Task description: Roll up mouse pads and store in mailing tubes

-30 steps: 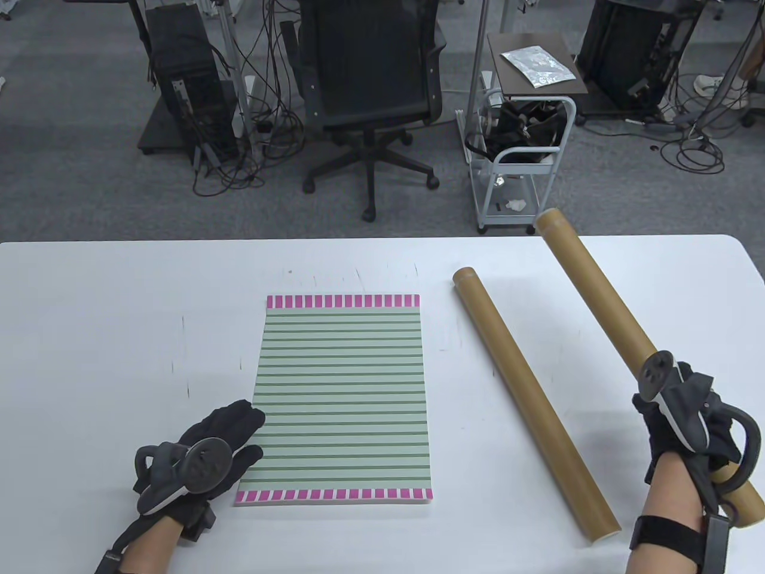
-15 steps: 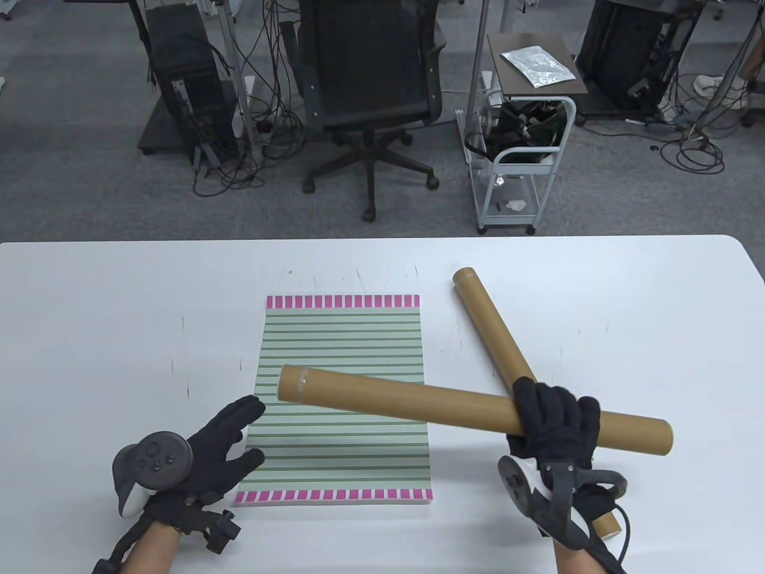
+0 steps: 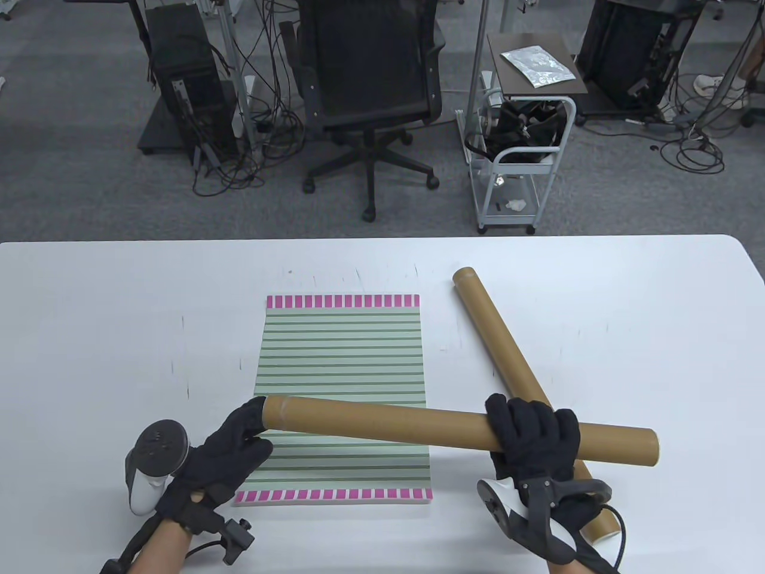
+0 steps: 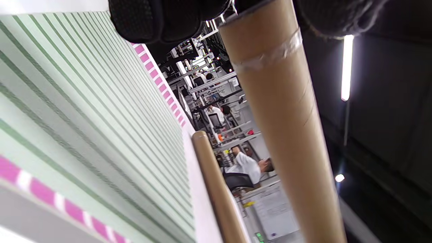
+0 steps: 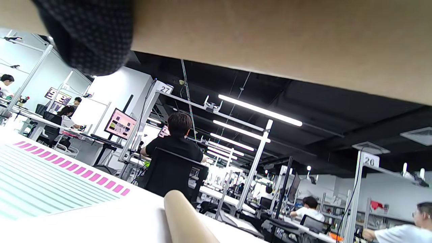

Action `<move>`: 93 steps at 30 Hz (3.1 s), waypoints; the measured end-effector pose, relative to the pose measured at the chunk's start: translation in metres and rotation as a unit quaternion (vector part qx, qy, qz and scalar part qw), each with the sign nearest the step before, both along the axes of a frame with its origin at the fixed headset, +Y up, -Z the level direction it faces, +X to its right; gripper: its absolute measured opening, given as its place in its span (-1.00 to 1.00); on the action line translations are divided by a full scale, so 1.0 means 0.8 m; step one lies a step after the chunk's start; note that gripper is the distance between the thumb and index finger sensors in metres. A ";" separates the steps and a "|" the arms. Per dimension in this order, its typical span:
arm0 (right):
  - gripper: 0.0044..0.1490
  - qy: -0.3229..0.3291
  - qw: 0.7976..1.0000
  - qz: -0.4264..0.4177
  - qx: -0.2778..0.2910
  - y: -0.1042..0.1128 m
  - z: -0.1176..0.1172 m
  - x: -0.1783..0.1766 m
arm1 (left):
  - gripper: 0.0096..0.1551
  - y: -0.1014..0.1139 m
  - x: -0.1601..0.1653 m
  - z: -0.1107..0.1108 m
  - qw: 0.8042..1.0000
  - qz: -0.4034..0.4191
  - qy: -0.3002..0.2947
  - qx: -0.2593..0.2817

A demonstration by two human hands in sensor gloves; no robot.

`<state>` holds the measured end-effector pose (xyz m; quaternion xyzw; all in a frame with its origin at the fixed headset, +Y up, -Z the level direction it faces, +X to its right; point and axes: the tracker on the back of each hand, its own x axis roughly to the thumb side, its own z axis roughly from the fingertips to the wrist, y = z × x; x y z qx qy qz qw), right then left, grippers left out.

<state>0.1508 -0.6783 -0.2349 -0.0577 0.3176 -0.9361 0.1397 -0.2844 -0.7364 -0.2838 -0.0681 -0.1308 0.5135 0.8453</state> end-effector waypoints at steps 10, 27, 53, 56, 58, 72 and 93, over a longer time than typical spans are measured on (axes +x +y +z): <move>0.01 0.017 0.999 -0.026 -0.039 -0.009 -0.008 0.007 | -0.49 0.011 -0.009 0.001 0.999 0.013 0.002 0.045; 0.01 0.002 0.995 -0.058 -0.077 -0.010 -0.017 0.021 | -0.54 0.021 -0.061 -0.006 0.996 -0.018 0.069 0.057; 0.02 -0.017 0.997 -0.016 -0.075 -0.008 -0.017 0.023 | -0.59 -0.019 -0.063 -0.023 0.813 -0.577 0.079 -0.011; 0.02 -0.017 0.997 -0.008 -0.073 -0.008 -0.017 0.023 | -0.58 -0.020 -0.067 -0.023 0.819 -0.567 0.079 -0.026; 0.02 -0.017 0.997 -0.005 -0.073 -0.008 -0.016 0.023 | -0.60 -0.019 -0.068 -0.023 0.815 -0.574 0.080 -0.020; 0.01 -0.027 0.996 -0.023 -0.084 -0.008 -0.020 0.028 | -0.24 0.019 -0.024 0.000 0.875 -0.468 0.068 0.103; 0.04 -0.345 0.838 -0.231 -0.354 -0.004 -0.132 0.217 | -0.03 0.004 0.032 0.006 0.785 -0.607 0.015 0.122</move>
